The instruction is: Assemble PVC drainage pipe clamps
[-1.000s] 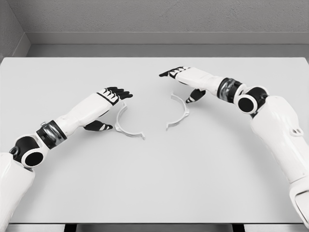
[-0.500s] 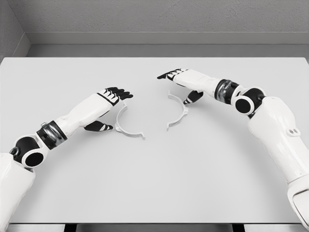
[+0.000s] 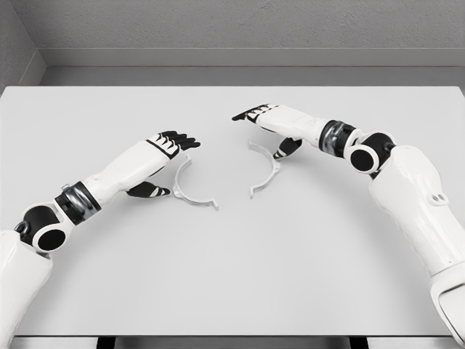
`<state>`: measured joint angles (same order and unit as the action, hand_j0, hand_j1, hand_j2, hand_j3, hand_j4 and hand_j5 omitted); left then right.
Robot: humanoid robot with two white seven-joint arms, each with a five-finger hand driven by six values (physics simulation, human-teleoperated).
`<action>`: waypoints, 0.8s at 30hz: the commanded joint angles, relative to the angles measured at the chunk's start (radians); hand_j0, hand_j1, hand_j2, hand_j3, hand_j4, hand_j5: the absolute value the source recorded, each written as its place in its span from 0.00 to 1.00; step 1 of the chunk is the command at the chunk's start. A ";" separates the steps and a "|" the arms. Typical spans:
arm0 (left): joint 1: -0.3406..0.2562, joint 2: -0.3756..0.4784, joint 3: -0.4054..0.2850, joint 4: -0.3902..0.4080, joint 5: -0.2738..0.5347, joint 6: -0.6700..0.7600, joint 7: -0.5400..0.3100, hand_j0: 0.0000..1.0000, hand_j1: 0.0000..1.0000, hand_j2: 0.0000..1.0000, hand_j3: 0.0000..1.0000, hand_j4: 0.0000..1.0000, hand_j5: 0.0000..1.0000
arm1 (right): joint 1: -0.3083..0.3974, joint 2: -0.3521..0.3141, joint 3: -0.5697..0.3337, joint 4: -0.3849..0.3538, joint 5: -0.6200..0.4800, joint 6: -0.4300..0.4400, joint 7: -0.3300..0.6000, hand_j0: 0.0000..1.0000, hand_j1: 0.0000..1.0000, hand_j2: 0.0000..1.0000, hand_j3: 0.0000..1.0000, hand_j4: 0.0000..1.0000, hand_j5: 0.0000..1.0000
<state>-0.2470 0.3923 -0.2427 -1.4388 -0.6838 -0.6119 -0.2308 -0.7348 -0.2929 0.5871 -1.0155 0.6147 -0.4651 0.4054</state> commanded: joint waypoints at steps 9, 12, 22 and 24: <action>-0.002 0.000 0.000 0.001 0.006 0.001 0.001 1.00 1.00 1.00 1.00 1.00 1.00 | 0.002 0.005 0.019 -0.026 -0.006 0.000 0.000 1.00 1.00 1.00 1.00 1.00 1.00; 0.002 -0.001 -0.001 0.000 0.006 0.001 0.001 1.00 1.00 1.00 1.00 1.00 1.00 | 0.002 0.005 0.019 -0.032 -0.006 0.000 0.000 1.00 1.00 1.00 1.00 1.00 1.00; 0.002 -0.001 -0.006 0.001 0.006 0.001 0.001 1.00 1.00 1.00 1.00 1.00 1.00 | 0.009 0.005 0.023 -0.060 -0.007 0.000 0.001 1.00 1.00 1.00 1.00 1.00 1.00; 0.002 -0.003 -0.006 0.001 0.006 0.001 0.001 1.00 1.00 1.00 1.00 1.00 1.00 | 0.008 0.005 0.017 -0.054 -0.006 0.000 0.000 1.00 1.00 1.00 1.00 1.00 1.00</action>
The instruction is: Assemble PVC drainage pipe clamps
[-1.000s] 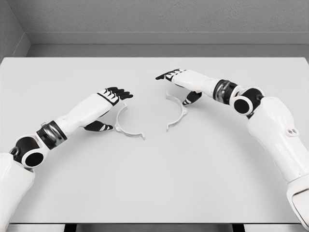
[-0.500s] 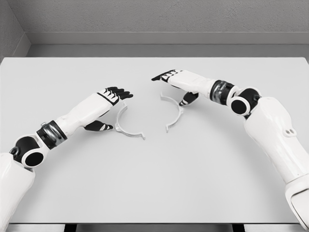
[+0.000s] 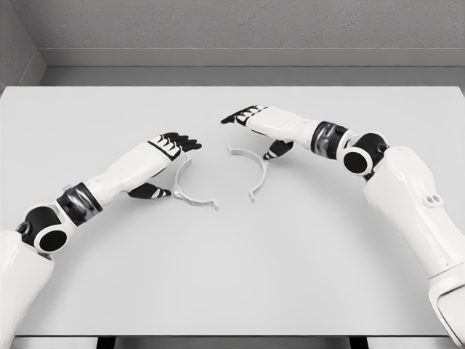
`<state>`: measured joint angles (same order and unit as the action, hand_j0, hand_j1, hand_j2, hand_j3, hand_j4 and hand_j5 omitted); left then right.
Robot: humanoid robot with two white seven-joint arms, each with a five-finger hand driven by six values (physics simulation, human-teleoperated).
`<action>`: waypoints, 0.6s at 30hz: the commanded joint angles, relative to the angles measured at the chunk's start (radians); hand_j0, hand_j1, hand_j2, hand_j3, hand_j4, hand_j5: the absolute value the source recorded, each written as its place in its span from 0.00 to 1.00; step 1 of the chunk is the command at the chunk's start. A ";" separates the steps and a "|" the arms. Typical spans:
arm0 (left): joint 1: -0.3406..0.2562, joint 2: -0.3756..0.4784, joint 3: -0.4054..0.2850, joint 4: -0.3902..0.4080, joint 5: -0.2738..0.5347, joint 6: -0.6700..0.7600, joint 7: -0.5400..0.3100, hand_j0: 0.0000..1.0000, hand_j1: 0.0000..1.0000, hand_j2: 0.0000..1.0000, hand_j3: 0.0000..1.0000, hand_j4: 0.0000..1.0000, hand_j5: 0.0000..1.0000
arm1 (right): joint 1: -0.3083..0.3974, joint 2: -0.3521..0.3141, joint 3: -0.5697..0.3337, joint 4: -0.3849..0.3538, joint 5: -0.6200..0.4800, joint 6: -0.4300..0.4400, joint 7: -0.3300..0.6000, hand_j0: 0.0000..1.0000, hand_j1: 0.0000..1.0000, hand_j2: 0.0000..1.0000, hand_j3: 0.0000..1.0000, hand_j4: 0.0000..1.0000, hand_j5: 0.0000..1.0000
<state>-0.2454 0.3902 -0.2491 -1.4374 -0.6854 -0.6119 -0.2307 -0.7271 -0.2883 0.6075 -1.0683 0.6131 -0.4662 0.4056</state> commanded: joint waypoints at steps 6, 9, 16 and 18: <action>-0.005 -0.002 -0.001 0.008 0.007 0.001 0.001 1.00 1.00 1.00 1.00 1.00 1.00 | -0.003 -0.017 -0.041 0.013 -0.001 0.003 -0.047 1.00 1.00 1.00 1.00 1.00 1.00; -0.006 -0.002 -0.006 0.009 0.006 0.001 0.001 1.00 1.00 1.00 1.00 1.00 1.00 | -0.012 -0.063 -0.049 0.007 -0.003 0.001 -0.047 1.00 1.00 1.00 1.00 1.00 1.00; -0.006 -0.002 -0.013 0.008 0.006 0.001 0.001 1.00 1.00 1.00 1.00 1.00 1.00 | -0.026 -0.175 -0.051 -0.002 -0.015 0.001 -0.106 1.00 1.00 1.00 1.00 1.00 1.00; -0.006 -0.008 -0.013 0.008 0.006 0.001 0.001 1.00 1.00 1.00 1.00 1.00 1.00 | -0.012 -0.193 -0.051 -0.050 -0.015 0.001 -0.105 1.00 1.00 1.00 1.00 1.00 1.00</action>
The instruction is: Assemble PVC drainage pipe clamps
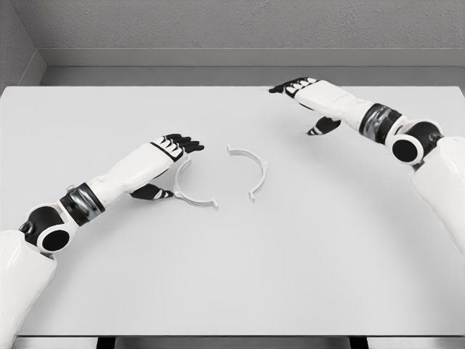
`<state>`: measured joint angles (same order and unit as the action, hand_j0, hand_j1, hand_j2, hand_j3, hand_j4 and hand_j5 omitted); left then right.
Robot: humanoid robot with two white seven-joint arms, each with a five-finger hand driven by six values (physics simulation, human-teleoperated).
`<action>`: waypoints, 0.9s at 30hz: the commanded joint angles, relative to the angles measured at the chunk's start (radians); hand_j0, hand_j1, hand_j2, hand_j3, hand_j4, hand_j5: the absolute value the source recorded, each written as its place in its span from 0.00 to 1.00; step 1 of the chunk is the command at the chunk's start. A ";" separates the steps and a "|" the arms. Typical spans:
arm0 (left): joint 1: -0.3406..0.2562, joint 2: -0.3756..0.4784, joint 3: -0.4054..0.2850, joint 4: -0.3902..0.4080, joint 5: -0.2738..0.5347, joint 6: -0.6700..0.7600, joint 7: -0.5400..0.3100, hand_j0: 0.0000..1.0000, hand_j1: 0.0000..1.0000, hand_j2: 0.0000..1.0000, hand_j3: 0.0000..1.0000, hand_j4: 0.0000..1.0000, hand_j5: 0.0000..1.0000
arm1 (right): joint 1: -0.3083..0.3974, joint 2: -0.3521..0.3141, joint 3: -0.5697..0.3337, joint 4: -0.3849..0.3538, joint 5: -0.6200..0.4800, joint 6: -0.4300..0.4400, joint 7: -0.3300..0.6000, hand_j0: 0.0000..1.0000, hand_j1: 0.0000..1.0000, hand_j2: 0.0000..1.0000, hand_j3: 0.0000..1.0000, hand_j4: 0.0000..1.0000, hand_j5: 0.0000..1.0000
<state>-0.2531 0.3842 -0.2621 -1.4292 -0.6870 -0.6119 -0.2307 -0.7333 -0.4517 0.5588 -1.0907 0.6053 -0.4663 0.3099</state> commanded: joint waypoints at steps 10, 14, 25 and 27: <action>0.000 -0.024 0.001 0.001 -0.002 0.001 0.001 1.00 1.00 1.00 1.00 1.00 1.00 | 0.041 -0.173 0.015 -0.192 -0.009 -0.006 -0.003 1.00 1.00 1.00 1.00 1.00 1.00; -0.002 -0.018 0.014 0.003 -0.002 0.001 0.001 1.00 1.00 1.00 1.00 1.00 1.00 | 0.060 -0.177 0.026 -0.210 -0.006 -0.003 -0.002 1.00 1.00 1.00 1.00 1.00 1.00; -0.025 -0.018 0.012 0.036 -0.002 0.001 0.001 1.00 1.00 1.00 1.00 1.00 1.00 | 0.061 -0.179 0.024 -0.201 0.005 0.000 -0.005 1.00 1.00 1.00 1.00 1.00 1.00; -0.026 -0.019 0.011 0.044 -0.002 0.001 0.001 1.00 1.00 1.00 1.00 1.00 1.00 | 0.061 -0.179 0.024 -0.204 0.005 0.000 -0.005 1.00 1.00 1.00 1.00 1.00 1.00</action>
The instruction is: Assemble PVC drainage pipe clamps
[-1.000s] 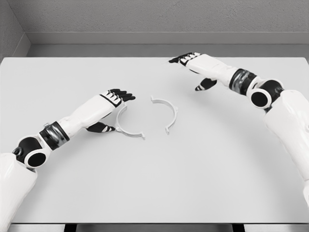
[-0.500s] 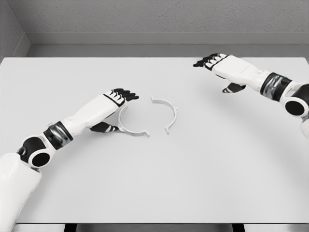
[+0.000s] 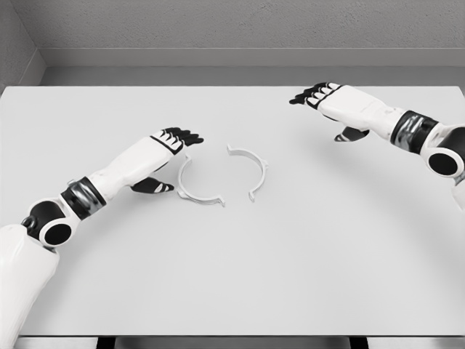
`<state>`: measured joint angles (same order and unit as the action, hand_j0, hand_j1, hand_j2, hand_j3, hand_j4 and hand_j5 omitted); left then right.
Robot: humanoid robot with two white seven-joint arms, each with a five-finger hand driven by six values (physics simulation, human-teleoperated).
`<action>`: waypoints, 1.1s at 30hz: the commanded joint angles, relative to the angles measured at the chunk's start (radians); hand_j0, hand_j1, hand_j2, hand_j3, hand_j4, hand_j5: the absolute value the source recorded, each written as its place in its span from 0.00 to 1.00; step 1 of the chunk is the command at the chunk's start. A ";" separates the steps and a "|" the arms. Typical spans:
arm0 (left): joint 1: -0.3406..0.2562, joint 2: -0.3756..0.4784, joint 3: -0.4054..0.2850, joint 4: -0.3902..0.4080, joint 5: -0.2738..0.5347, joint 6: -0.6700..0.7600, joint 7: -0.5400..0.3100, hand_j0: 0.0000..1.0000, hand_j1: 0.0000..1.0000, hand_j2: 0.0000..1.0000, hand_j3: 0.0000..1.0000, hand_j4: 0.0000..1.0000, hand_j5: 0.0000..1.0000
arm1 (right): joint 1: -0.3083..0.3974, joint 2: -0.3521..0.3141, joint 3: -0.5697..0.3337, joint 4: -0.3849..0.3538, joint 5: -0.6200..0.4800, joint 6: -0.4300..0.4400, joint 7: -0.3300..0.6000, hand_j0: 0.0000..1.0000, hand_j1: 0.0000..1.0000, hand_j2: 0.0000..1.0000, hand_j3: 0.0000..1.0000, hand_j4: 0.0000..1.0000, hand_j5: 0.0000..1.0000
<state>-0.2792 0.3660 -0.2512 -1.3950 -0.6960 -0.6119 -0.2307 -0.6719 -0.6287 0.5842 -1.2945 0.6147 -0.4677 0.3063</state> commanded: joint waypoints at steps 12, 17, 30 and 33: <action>-0.021 -0.010 -0.013 0.047 0.006 0.001 0.001 1.00 1.00 1.00 1.00 1.00 1.00 | 0.006 -0.003 0.002 -0.005 -0.004 0.000 0.001 1.00 1.00 1.00 1.00 1.00 1.00; -0.038 -0.022 -0.026 0.056 0.006 0.001 0.001 1.00 1.00 1.00 1.00 1.00 1.00 | 0.008 -0.005 0.002 -0.005 -0.004 0.001 0.001 1.00 1.00 1.00 1.00 1.00 1.00; -0.074 -0.050 -0.046 0.079 0.004 0.001 0.001 1.00 1.00 1.00 1.00 1.00 1.00 | 0.009 -0.005 0.002 -0.006 -0.004 0.001 0.001 1.00 1.00 1.00 1.00 1.00 1.00; -0.092 -0.048 -0.045 0.097 0.006 0.001 0.001 1.00 1.00 1.00 1.00 1.00 1.00 | 0.009 -0.003 0.002 -0.006 -0.006 0.001 0.001 1.00 1.00 1.00 1.00 1.00 1.00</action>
<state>-0.3712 0.3168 -0.2979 -1.3067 -0.6979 -0.6119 -0.2307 -0.6627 -0.6315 0.5868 -1.3005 0.6143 -0.4676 0.3071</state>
